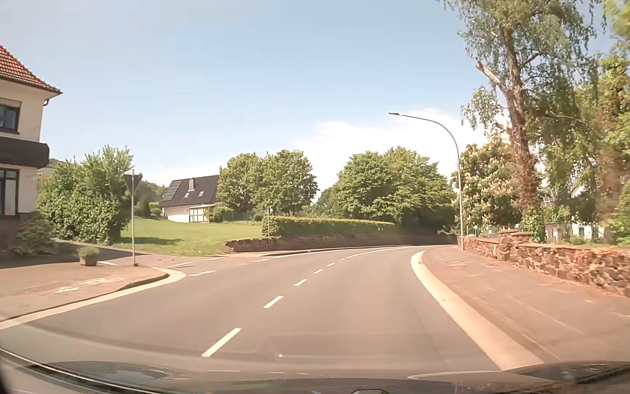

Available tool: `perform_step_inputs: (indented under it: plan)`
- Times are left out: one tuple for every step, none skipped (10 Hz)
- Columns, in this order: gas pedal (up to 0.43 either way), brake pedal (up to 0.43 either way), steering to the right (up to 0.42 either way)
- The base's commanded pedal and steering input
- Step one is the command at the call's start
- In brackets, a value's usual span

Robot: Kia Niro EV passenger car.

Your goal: Follow the waypoints while adhering to traffic rules and regulations

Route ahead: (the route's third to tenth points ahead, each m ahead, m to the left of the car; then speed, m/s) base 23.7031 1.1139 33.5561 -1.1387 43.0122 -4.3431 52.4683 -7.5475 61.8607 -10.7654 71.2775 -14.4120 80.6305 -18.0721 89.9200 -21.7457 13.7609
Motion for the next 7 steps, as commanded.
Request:
perform_step_inputs:
  plan:
    - [0.169, 0.0, 0.032]
    - [0.169, 0.0, 0.035]
    - [0.169, 0.0, 0.037]
    - [0.169, 0.0, 0.037]
    - [0.169, 0.0, 0.037]
    - [0.169, 0.0, 0.038]
    - [0.169, 0.0, 0.042]
